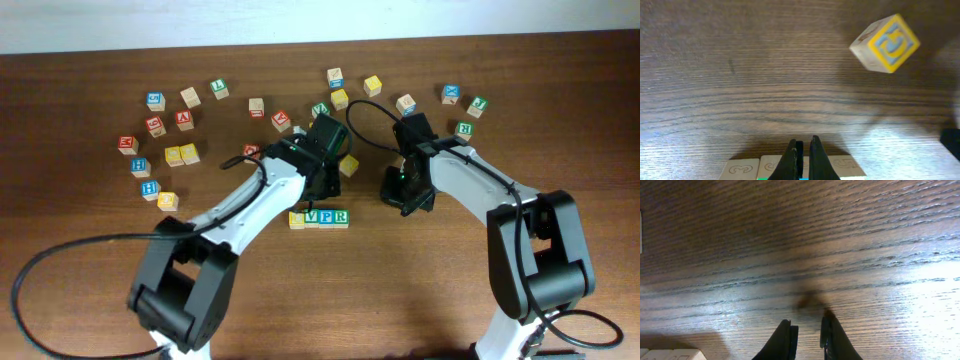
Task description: Spell out CVPR
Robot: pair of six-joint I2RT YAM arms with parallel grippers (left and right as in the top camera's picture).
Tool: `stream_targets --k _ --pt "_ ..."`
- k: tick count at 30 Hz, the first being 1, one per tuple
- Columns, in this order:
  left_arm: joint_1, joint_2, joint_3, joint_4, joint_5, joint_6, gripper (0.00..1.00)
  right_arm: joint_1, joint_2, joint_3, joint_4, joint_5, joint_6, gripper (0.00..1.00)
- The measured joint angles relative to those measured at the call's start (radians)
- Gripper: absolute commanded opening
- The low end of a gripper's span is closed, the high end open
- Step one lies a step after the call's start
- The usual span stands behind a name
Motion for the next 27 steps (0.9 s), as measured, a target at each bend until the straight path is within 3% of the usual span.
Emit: stream_targets --k 9,27 --pt "0.000 0.025 0.000 -0.090 -0.023 0.000 0.00 0.000 0.000 0.000 -0.003 0.000 -0.001 0.12" --pt "0.000 0.035 0.000 -0.056 -0.034 0.000 0.00 0.000 0.000 0.000 -0.003 0.001 -0.001 0.11"
